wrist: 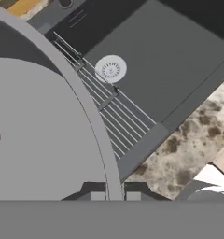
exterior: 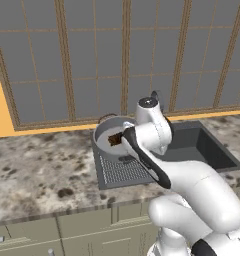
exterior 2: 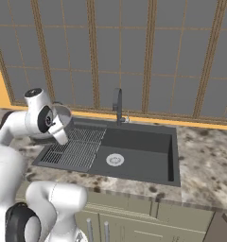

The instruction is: Dump the sweet potato from the pot into the sink. Then turn on the water and wash the sweet potato. Then turn off the water and put the sweet potato back in the pot.

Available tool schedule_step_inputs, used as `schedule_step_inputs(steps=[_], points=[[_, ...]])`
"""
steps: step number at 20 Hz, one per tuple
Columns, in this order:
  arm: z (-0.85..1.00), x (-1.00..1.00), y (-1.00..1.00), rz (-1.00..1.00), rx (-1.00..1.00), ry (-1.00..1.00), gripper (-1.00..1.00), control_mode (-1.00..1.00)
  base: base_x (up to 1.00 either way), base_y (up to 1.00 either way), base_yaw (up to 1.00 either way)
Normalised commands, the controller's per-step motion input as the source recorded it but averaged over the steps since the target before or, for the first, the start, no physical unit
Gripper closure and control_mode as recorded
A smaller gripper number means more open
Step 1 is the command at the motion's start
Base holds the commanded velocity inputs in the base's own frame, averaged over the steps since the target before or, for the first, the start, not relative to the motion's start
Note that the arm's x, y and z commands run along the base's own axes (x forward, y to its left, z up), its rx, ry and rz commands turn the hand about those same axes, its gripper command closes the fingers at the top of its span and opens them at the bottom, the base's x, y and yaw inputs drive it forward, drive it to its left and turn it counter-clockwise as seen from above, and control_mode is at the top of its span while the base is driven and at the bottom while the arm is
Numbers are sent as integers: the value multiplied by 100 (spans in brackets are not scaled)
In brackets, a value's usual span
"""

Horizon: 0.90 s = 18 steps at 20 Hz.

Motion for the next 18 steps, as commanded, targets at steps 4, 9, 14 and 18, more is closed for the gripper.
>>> schedule_step_inputs(steps=[4,9,14,18], points=[[70,-51,-83,-24,0,-6,100,-100,0,0,0],[71,-38,-90,-26,0,0,100,-100,0,0,0],[67,-30,-90,-26,0,3,100,-100,0,0,0],[65,-41,-90,-24,0,10,100,-100,0,0,0]])
